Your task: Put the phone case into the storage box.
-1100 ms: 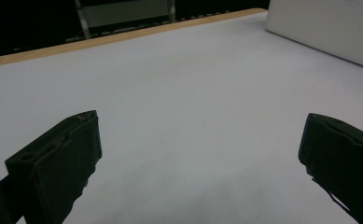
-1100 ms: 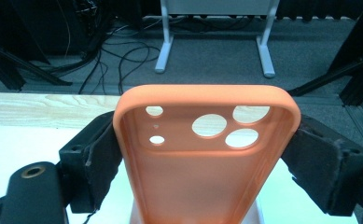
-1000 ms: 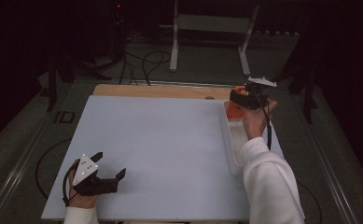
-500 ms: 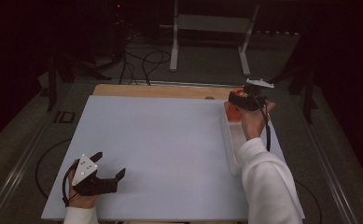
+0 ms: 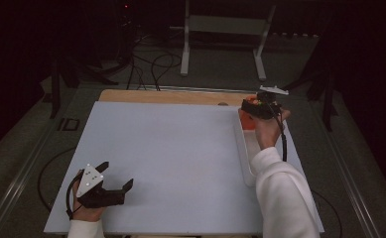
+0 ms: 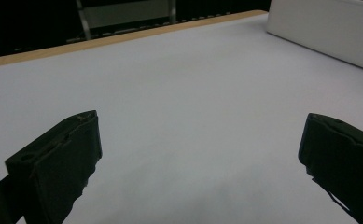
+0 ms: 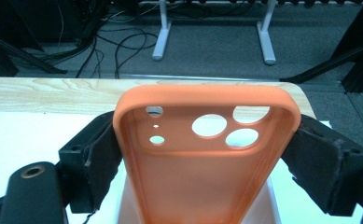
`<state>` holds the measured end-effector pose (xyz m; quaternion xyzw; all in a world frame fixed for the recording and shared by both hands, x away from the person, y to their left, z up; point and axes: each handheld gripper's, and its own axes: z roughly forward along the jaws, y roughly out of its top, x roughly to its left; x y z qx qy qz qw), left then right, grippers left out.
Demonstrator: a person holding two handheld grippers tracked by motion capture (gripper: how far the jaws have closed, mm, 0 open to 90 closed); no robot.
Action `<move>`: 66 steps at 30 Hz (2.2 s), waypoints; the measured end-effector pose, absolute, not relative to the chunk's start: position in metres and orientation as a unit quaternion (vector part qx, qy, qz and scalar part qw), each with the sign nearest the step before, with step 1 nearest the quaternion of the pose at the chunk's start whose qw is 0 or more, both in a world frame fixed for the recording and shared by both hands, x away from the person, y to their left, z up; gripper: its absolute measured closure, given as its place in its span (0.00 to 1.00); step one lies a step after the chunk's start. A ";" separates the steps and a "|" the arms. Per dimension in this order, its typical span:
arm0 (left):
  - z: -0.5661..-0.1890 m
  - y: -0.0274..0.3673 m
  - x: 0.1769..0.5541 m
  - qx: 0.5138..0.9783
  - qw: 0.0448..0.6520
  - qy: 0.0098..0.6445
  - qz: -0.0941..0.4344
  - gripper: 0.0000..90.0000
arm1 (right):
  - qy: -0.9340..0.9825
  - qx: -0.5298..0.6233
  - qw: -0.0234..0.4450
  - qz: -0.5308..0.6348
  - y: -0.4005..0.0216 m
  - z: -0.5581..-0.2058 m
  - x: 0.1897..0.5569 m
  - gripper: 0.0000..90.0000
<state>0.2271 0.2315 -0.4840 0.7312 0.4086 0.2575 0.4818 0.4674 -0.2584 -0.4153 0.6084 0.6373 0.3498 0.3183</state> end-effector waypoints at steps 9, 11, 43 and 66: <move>-0.484 0.231 0.227 0.731 0.482 0.408 0.258 0.00 | 0.640 0.610 0.316 0.345 -0.258 -0.419 0.468 0.18; -0.484 0.231 0.227 0.731 0.482 0.408 0.258 0.00 | 0.639 0.612 0.315 0.344 -0.258 -0.421 0.468 0.18; -0.484 0.232 0.227 0.730 0.483 0.410 0.256 0.00 | 0.655 0.602 0.326 0.320 -0.249 -0.431 0.475 0.17; -0.485 0.232 0.227 0.730 0.483 0.410 0.256 0.00 | 0.646 0.608 0.309 0.344 -0.256 -0.426 0.472 0.10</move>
